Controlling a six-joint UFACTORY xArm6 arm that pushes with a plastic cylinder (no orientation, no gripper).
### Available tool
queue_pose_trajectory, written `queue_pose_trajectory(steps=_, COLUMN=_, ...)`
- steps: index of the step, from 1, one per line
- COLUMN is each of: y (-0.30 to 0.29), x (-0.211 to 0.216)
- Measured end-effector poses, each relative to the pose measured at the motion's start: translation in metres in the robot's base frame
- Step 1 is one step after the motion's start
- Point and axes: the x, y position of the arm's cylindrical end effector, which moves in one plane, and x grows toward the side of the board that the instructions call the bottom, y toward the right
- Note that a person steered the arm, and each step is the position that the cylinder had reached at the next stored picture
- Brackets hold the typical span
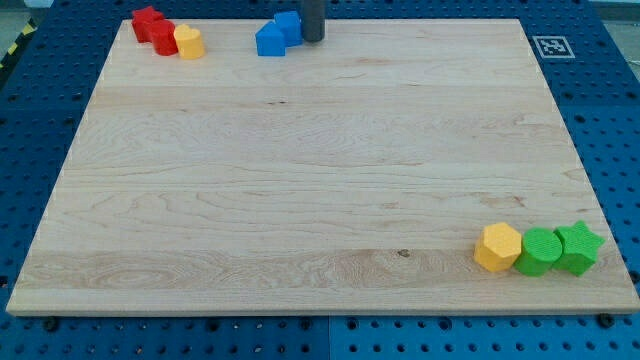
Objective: Keep blue cube and blue triangle in a vertical line
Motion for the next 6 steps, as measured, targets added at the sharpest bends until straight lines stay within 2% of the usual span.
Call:
queue_pose_trajectory(steps=4, y=-0.07, x=0.003)
queue_pose_trajectory(steps=5, y=-0.075, x=0.016)
queue_pose_trajectory(steps=6, y=-0.075, x=0.046)
